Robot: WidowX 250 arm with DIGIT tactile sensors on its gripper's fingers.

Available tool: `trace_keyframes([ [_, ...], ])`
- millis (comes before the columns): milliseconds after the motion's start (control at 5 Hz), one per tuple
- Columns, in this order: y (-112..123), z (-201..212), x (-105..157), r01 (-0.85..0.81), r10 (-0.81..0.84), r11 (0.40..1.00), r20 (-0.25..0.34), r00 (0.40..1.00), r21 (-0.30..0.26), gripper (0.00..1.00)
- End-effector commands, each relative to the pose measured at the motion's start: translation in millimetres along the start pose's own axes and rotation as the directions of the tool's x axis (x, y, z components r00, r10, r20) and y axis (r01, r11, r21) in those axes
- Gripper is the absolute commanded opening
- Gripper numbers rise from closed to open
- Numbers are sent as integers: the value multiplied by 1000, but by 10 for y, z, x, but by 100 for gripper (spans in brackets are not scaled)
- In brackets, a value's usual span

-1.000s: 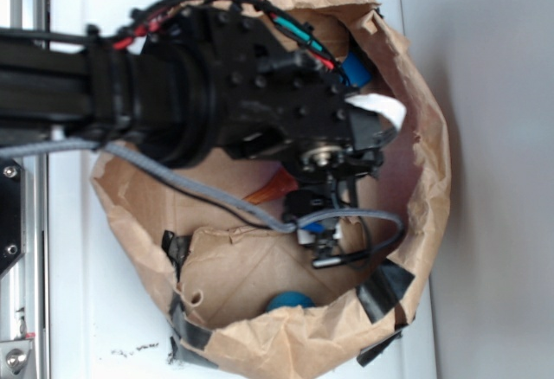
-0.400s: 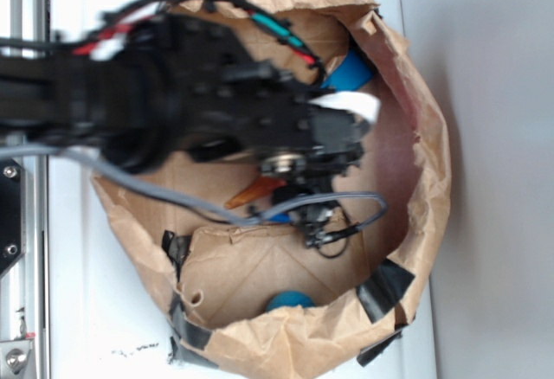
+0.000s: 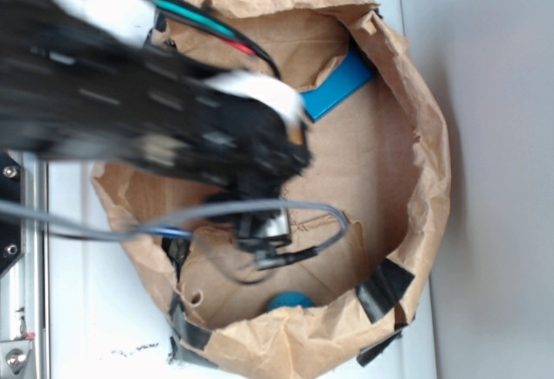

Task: Grab the shell.

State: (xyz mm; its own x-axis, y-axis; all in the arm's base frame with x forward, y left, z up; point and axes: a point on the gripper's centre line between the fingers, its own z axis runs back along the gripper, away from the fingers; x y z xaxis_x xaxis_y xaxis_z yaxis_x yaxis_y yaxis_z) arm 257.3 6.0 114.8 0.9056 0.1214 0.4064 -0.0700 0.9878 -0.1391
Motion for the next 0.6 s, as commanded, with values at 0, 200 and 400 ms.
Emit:
trace_keyframes([
  [0, 110, 745, 114, -39, 30, 978, -47, 998, -206, 0],
  [200, 48, 849, 83, -20, 5, 979, -73, 997, -204, 0],
  [400, 8, 837, 3, 85, -87, 996, -65, 994, -32, 77],
])
